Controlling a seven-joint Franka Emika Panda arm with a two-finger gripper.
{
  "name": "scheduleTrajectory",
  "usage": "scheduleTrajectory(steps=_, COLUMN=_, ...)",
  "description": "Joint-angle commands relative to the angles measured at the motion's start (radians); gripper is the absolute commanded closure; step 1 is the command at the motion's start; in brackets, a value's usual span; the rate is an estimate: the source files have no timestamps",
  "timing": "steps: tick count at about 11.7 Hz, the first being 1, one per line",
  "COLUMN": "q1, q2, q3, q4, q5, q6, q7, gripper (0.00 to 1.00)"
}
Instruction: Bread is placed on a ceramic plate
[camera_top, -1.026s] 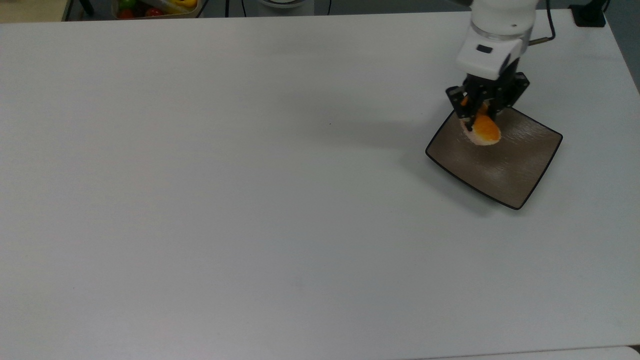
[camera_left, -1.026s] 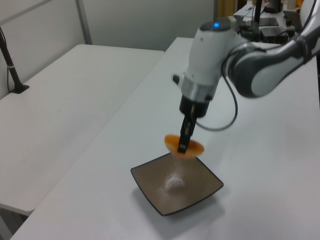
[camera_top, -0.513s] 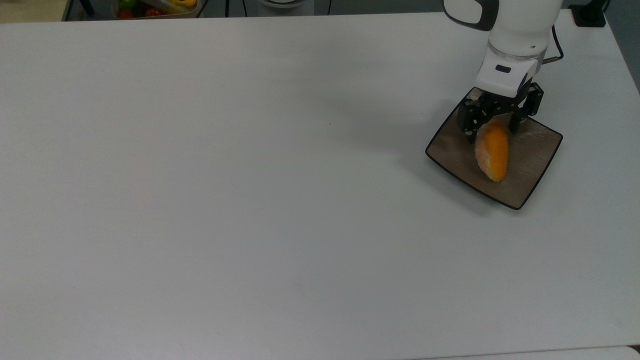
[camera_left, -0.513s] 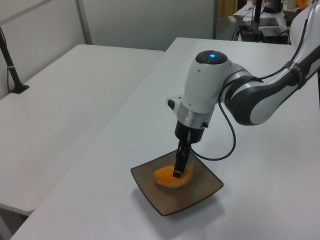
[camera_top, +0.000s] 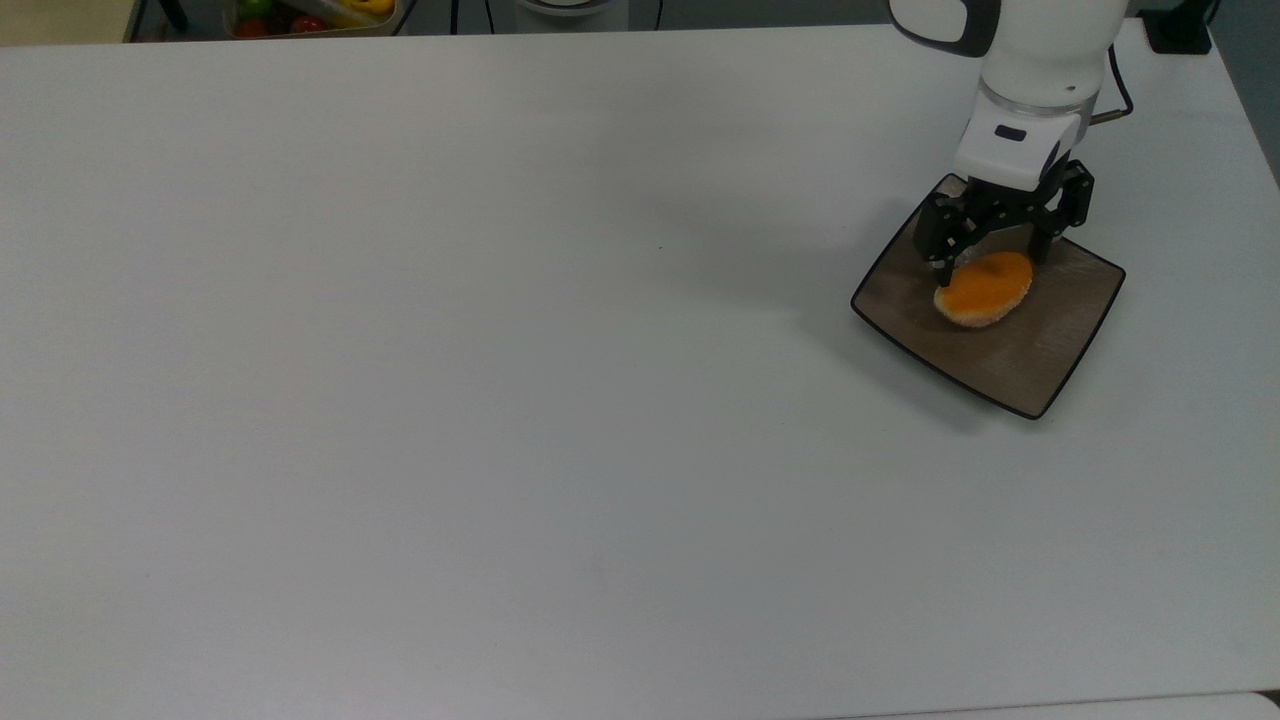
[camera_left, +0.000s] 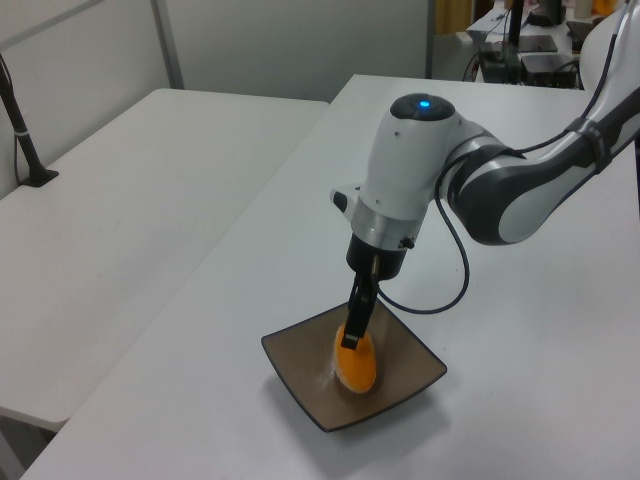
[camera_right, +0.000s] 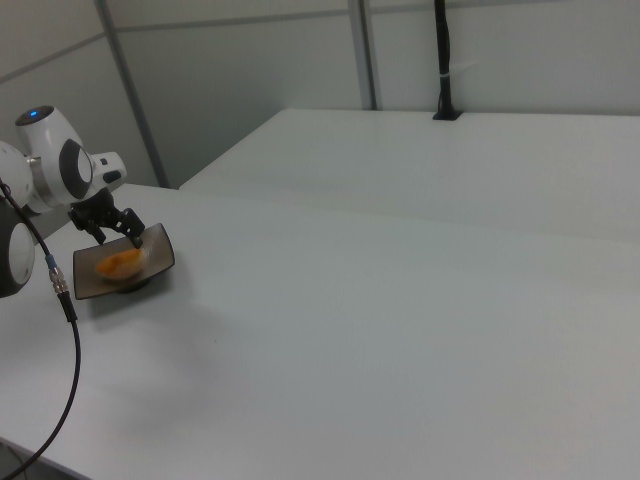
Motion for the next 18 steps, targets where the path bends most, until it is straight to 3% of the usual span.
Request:
scheduleTrajectory(steps=1, q1=-0.011, q2=-0.081, q3=-0.012, q4=-0.01, q5=-0.009, q6=-0.178, q7=0.021, gripper=0.0)
scheduleTrajectory(steps=5, q1=-0.051, q2=-0.204, q3=-0.029, q4=-0.073, q5=-0.001, q6=-0.411, q7=-0.067, gripper=0.0)
scheduleTrajectory(steps=7, q1=-0.053, q2=-0.291, q3=-0.078, q4=-0.167, q5=0.01, q6=-0.499, q7=-0.1, gripper=0.0)
scheduleTrajectory(steps=10, q1=-0.066, q2=-0.443, q3=-0.212, q4=-0.29, q5=0.121, q6=-0.499, q7=-0.177, gripper=0.0)
scheduleTrajectory(steps=12, q1=-0.144, q2=-0.505, q3=-0.265, q4=-0.294, q5=0.204, q6=-0.499, q7=-0.295, gripper=0.0)
scheduleTrajectory(steps=15, q1=-0.266, q2=-0.546, q3=-0.276, q4=-0.287, q5=0.281, q6=-0.496, q7=-0.401, gripper=0.0)
scheduleTrajectory(steps=18, q1=-0.291, q2=-0.533, q3=-0.297, q4=-0.284, q5=0.314, q6=-0.487, q7=-0.404, gripper=0.0)
